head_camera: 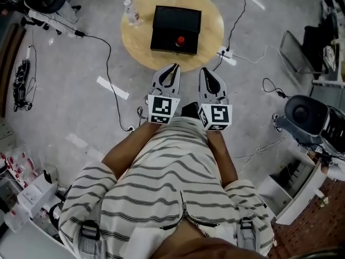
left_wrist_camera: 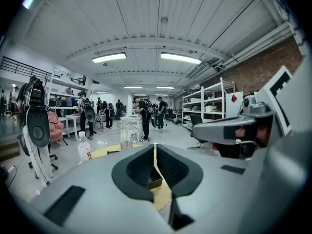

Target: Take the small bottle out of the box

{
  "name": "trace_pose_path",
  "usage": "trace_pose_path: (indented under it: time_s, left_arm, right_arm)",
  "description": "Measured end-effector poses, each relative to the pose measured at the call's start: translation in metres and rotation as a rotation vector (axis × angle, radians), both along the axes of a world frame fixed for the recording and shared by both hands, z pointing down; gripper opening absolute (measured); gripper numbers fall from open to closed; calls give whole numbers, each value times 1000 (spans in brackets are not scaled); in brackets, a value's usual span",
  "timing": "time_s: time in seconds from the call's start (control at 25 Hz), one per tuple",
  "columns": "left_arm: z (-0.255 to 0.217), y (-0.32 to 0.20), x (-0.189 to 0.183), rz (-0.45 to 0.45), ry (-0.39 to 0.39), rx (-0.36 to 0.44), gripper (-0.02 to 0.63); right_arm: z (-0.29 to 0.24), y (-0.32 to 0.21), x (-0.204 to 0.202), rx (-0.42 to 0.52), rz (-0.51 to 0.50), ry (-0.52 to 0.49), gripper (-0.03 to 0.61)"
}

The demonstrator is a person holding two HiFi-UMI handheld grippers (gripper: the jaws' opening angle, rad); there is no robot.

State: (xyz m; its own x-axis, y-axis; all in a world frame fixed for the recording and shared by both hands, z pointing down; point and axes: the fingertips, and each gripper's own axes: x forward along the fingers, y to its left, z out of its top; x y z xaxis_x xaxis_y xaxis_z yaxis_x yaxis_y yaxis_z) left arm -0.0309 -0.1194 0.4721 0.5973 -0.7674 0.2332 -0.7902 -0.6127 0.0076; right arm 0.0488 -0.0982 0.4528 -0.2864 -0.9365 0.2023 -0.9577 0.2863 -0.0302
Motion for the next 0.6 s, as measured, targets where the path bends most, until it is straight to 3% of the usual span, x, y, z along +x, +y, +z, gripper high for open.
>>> trace_pose_path:
  time_s: [0.6]
  left_arm:
    - [13, -58, 33, -88, -54, -49, 25]
  right_arm:
    - [-2, -61, 30, -19, -121, 7, 17]
